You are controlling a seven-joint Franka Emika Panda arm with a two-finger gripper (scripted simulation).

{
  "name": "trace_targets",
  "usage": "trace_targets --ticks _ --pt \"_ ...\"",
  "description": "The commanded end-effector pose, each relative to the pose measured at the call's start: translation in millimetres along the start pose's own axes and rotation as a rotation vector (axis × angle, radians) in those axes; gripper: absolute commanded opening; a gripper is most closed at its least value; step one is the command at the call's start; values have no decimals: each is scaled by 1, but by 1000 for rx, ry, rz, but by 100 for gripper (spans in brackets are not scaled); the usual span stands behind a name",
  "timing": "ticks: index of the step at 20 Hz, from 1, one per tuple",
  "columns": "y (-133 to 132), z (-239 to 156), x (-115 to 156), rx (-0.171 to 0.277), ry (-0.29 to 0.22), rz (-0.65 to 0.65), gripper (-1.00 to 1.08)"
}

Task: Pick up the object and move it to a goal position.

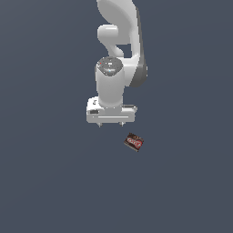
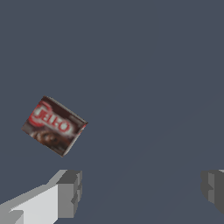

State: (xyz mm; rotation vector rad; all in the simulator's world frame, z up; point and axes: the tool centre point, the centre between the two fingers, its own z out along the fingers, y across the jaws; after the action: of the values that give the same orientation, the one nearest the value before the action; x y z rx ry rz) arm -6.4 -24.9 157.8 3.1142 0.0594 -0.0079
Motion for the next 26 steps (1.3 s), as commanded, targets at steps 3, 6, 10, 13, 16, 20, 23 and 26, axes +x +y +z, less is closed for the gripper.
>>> trace_targets --ticks 3,6,10,13,16,20,23,26 --pt "-1 1 0 -1 -3 -4 100" --pt "-6 6 -3 -4 -21 -27 100" --pt "-12 11 -5 -8 -43 -54 100" --pt "-12 11 -5 -7 -41 -52 100" --pt "-13 12 -5 -7 -41 -61 100" --pt "-17 15 -3 -7 -40 -98 100" --pt "-21 19 -1 -7 -38 -144 100" --pt "-28 24 1 -7 -36 -204 100"
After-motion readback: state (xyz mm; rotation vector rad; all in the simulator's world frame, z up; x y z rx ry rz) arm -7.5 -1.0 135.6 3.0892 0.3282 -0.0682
